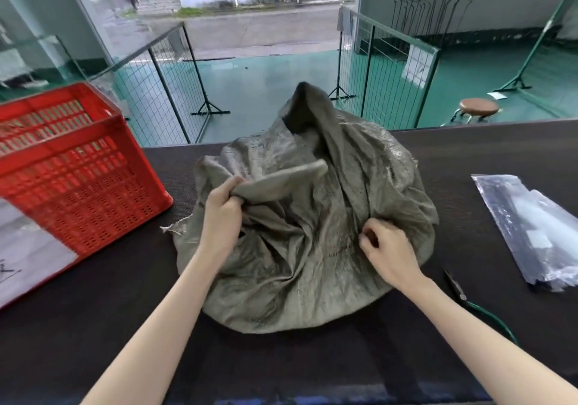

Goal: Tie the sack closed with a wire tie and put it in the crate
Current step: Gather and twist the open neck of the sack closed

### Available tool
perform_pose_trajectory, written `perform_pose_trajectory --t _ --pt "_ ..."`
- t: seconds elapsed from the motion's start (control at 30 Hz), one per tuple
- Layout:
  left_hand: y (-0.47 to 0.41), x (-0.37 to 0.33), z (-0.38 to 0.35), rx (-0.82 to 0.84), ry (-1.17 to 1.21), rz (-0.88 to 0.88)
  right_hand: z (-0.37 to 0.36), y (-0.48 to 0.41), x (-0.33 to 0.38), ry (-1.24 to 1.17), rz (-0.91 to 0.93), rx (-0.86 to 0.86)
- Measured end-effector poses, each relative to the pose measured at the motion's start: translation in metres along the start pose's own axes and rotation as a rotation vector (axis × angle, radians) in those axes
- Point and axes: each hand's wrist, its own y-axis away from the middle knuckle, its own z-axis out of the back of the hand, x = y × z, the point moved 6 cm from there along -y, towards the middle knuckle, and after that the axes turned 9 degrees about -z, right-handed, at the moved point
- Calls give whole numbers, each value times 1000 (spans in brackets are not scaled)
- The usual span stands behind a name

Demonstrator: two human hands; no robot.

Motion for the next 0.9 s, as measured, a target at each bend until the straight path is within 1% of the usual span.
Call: perform_pose_trajectory --t 0.1,0.17,0.2,0.27,0.37,0.43,0.5,0.57,0.67,0.73,0.8,0.83,0.87,0.9 --pt "29 -3 -2 137 -106 -129 25 10 25 -331 38 -168" --pt "44 -2 -11 259 -140 -176 38 13 50 -478 90 -202" --pt "51 -3 -15 334 -148 -190 42 12 62 -528 114 -190" --pt "69 -11 -29 536 -191 -259 45 7 83 -575 139 -131" --pt "102 -16 -45 847 -361 -389 43 -3 104 -581 140 -44" --pt "123 -12 -53 993 -471 -429 38 -9 114 -621 91 41" --pt "138 -4 -59 1084 -568 -470 32 -12 119 -617 36 115" --pt "147 1 -60 1108 -622 -480 28 -11 121 -522 35 116" --pt "155 3 -51 1059 -618 -410 21 -3 113 -472 14 131" --pt "159 5 -42 1049 -600 -330 19 3 103 -463 -3 141" --pt "161 10 -33 1011 -495 -185 21 10 94 -462 -7 131" --pt "162 14 -29 930 -398 -74 23 14 88 -472 -18 117" --pt "161 17 -24 787 -292 43 26 18 82 -491 -34 96" --pt "158 22 -19 597 -221 133 28 22 74 -511 -60 68"
